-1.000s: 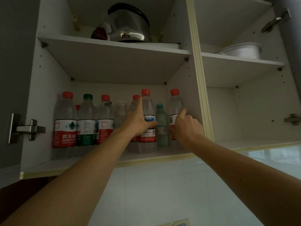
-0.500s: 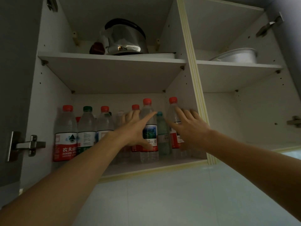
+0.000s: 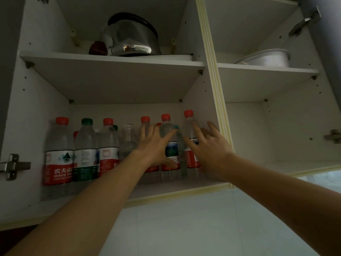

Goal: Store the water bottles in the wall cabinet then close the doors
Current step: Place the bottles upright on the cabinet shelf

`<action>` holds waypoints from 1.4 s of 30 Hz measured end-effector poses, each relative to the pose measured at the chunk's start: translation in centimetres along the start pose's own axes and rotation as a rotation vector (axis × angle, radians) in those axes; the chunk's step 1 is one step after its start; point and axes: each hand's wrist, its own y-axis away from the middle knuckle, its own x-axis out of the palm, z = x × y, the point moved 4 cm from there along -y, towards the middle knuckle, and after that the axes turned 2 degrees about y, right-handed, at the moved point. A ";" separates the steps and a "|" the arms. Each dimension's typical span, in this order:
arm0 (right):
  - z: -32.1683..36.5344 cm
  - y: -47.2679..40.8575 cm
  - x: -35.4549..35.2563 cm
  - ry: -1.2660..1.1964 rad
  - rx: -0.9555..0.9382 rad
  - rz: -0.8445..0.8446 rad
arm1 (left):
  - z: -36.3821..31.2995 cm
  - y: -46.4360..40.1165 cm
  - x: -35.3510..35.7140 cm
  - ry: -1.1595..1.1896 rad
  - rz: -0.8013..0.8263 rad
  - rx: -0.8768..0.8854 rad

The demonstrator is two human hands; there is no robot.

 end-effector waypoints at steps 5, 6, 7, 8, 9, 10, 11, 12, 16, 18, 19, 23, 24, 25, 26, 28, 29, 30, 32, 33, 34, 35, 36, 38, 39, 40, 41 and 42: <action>0.9 -0.4 0.2 -0.030 0.048 0.034 | -0.3 0.2 1.1 0.013 -0.093 -0.009; 1.0 -0.5 0.3 -0.046 0.054 0.030 | -0.3 0.5 1.4 0.034 -0.143 0.003; 1.0 -0.7 0.5 -0.056 0.058 0.024 | -0.2 0.7 1.7 0.062 -0.196 0.018; 1.0 -0.8 0.7 -0.059 0.060 0.021 | -0.1 0.9 1.8 0.099 -0.241 0.030; 1.0 -0.9 0.8 -0.057 0.060 0.020 | 0.2 1.0 1.9 0.142 -0.274 0.039; 1.1 -0.9 1.0 -0.051 0.057 0.023 | 0.5 1.0 1.8 0.177 -0.296 0.045; 1.1 -0.9 1.1 -0.042 0.057 0.029 | 0.7 1.0 1.7 0.195 -0.310 0.050; 1.1 -0.8 1.3 -0.034 0.060 0.037 | 0.9 1.0 1.7 0.195 -0.314 0.056; 1.4 -1.1 1.6 -0.015 0.090 0.055 | 1.2 0.9 2.4 0.147 -0.226 0.060; 1.5 -1.3 1.5 -0.024 0.100 0.073 | 1.0 0.9 2.7 0.141 -0.179 0.059; 1.6 -1.4 1.6 -0.027 0.104 0.078 | 0.9 0.9 2.8 0.134 -0.169 0.057; 1.8 -1.8 1.9 -0.031 0.117 0.082 | 0.5 0.8 2.9 0.088 -0.156 0.030; 1.9 -1.9 2.1 -0.033 0.120 0.085 | 0.4 0.8 3.0 0.080 -0.155 0.022; 2.0 -2.0 2.3 -0.033 0.122 0.087 | 0.2 0.8 3.0 0.073 -0.158 0.013; 2.2 -2.1 2.5 -0.030 0.120 0.086 | 0.1 0.9 3.0 0.065 -0.163 0.004; 2.6 -2.3 2.9 -0.020 0.112 0.088 | -0.2 0.9 3.1 0.031 -0.176 -0.008; 2.8 -2.4 3.1 -0.016 0.109 0.091 | -0.3 0.8 3.1 0.011 -0.181 -0.013; 2.9 -2.6 3.3 -0.014 0.109 0.093 | -0.4 0.7 3.2 -0.007 -0.187 -0.019; 3.2 -2.9 3.6 -0.006 0.107 0.100 | -0.5 0.6 3.3 -0.031 -0.193 -0.034; 3.3 -3.0 3.7 -0.006 0.105 0.102 | -0.5 0.6 3.4 -0.039 -0.193 -0.041; 3.5 -3.0 3.7 -0.011 0.103 0.101 | -0.5 0.5 3.4 -0.046 -0.195 -0.047; 3.6 -3.0 3.8 -0.016 0.102 0.098 | -0.5 0.5 3.4 -0.047 -0.200 -0.051; 3.6 -3.0 3.8 -0.022 0.101 0.094 | -0.5 0.5 3.4 -0.042 -0.206 -0.052; 3.7 -2.9 3.8 -0.043 0.097 0.082 | -0.6 0.5 3.3 -0.050 -0.207 -0.053; 3.8 -2.8 3.6 -0.052 0.096 0.078 | -0.7 0.6 3.2 -0.062 -0.196 -0.054; 3.8 -2.7 3.5 -0.060 0.092 0.075 | -0.7 0.7 3.2 -0.067 -0.182 -0.053; 3.8 -2.6 3.4 -0.072 0.090 0.067 | -0.7 0.9 3.1 -0.057 -0.173 -0.048; 3.8 -2.4 3.2 -0.096 0.089 0.054 | -0.6 1.1 2.8 -0.033 -0.174 -0.034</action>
